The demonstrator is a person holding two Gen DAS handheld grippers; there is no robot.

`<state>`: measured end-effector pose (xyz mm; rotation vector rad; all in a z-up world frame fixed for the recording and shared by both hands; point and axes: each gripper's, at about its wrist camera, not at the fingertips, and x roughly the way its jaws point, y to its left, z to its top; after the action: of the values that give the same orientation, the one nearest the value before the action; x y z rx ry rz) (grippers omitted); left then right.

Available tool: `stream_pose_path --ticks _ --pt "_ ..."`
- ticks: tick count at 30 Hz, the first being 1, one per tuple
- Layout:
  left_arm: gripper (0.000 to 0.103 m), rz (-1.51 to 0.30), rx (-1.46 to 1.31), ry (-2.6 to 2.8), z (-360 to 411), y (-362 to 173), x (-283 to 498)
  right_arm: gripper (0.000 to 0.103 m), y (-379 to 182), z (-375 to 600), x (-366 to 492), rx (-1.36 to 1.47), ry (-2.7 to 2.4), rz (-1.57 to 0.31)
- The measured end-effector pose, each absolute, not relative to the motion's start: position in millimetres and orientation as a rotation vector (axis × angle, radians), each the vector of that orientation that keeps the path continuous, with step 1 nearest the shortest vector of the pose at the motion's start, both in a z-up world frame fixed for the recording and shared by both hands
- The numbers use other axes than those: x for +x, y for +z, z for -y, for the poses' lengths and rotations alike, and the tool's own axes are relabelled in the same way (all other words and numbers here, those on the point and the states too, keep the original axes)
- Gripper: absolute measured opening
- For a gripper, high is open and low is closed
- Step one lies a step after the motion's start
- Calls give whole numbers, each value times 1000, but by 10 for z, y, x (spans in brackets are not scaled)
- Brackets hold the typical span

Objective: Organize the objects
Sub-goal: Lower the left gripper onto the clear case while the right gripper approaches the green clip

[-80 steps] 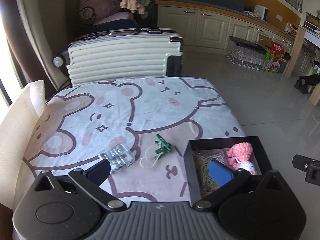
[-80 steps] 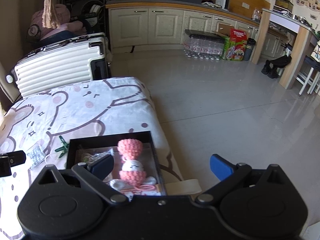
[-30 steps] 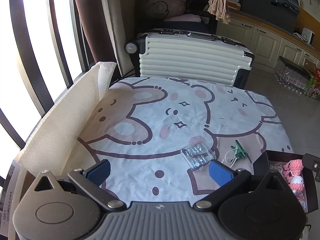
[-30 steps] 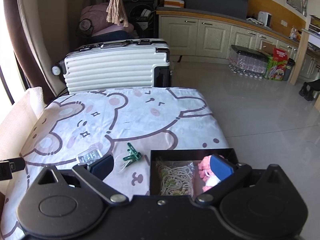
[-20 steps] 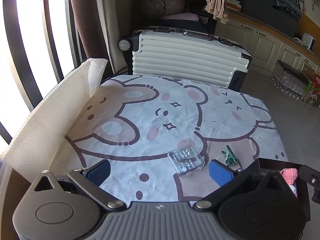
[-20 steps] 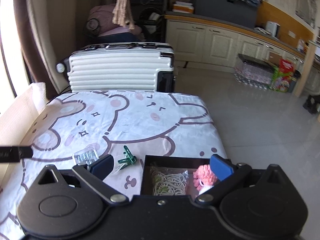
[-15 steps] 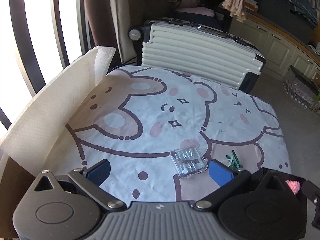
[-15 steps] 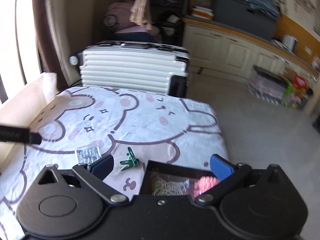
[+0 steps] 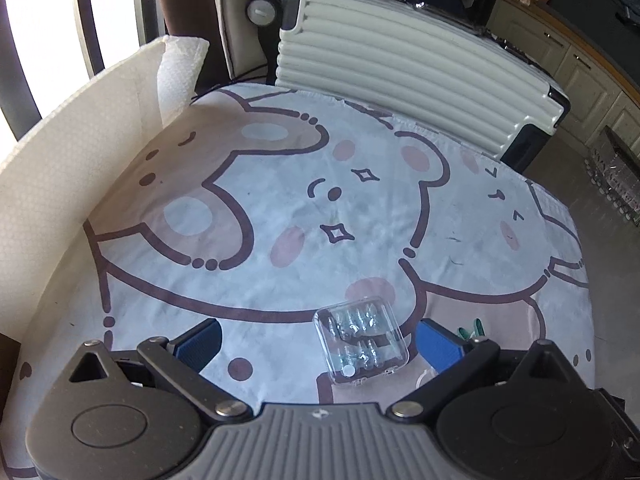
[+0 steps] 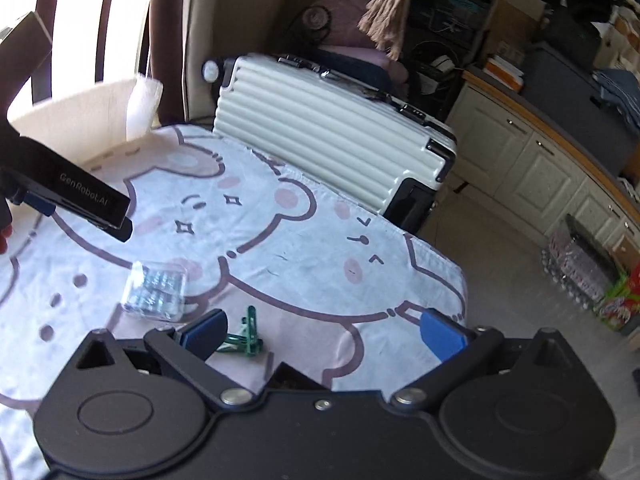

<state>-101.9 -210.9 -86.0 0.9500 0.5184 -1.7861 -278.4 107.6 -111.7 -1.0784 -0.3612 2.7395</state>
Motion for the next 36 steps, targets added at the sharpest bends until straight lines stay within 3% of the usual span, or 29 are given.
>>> stream_pose_path --ticks 7,23,32,36 --pt "98 -550 1007 -1761 2313 -1240 -1228 103 -1437 -1188 -3070 -1175 2748 377" --pt "96 -431 1118 -1760 2416 -1829 -1471 103 -1985 -948 -3479 -1443 2737 481" --pt "75 -368 1095 -1797 2496 -1748 -1281 103 -2168 -900 -3682 -1512 2705 497" --pt "74 -354 1086 -1813 2523 -1733 -1187 103 -2257 -873 -3769 -1548 2695 503"
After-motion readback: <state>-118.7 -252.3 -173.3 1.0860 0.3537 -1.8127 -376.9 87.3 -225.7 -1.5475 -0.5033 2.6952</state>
